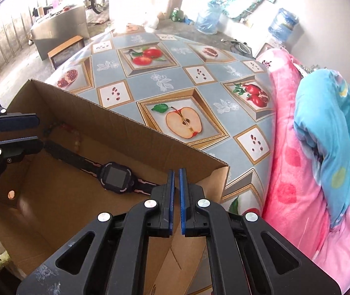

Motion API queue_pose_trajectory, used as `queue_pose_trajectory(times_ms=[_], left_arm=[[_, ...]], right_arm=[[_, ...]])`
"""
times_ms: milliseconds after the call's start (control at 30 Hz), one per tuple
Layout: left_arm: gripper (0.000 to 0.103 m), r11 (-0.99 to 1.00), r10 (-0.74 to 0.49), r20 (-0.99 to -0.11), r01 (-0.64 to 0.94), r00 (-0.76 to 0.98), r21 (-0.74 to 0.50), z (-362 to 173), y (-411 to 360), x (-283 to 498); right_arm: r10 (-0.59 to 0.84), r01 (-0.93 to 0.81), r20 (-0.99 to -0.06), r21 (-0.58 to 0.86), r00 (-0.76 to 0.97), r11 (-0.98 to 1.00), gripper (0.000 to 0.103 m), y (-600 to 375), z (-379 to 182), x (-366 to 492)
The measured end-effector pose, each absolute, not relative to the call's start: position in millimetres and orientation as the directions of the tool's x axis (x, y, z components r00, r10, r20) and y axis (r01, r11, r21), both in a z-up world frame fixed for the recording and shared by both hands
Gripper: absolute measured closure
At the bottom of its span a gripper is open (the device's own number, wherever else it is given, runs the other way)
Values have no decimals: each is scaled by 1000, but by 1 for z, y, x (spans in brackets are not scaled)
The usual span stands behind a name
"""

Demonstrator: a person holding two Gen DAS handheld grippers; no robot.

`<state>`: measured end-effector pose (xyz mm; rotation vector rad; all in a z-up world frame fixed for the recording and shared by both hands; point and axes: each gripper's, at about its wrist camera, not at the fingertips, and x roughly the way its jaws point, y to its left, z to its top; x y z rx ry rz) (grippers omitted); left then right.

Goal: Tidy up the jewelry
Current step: 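Withdraw both open tools from the box, then lower the left tool onto the pink bead bracelet and close it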

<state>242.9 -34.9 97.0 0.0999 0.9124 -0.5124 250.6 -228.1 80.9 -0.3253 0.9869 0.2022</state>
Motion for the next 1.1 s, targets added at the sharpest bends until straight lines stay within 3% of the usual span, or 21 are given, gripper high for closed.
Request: queue_pose_trajectory(times_ms=[167, 300, 533, 633, 900, 1100], left_arm=[[73, 882, -427, -671, 444, 606, -160, 131, -8, 209], [66, 882, -458, -566, 430, 685, -192, 151, 21, 163], [60, 897, -440, -487, 387, 754, -212, 139, 67, 72], [60, 905, -425, -502, 364, 753, -220, 119, 74, 42], [60, 934, -337, -678, 324, 653, -151, 31, 40, 16], [60, 921, -343, -712, 370, 613, -125, 7, 19, 19]], right_arm=[[115, -266, -788, -64, 605, 962, 95, -238, 108, 218], [196, -231, -680, 40, 707, 972, 75, -243, 127, 160], [224, -214, -541, 82, 810, 973, 58, -238, 117, 42], [216, -194, -568, 100, 794, 976, 54, -226, 86, 16], [269, -116, -731, 254, 627, 960, 54, -196, -14, 10], [221, -116, -767, 190, 603, 975, 54, -178, -27, 16]])
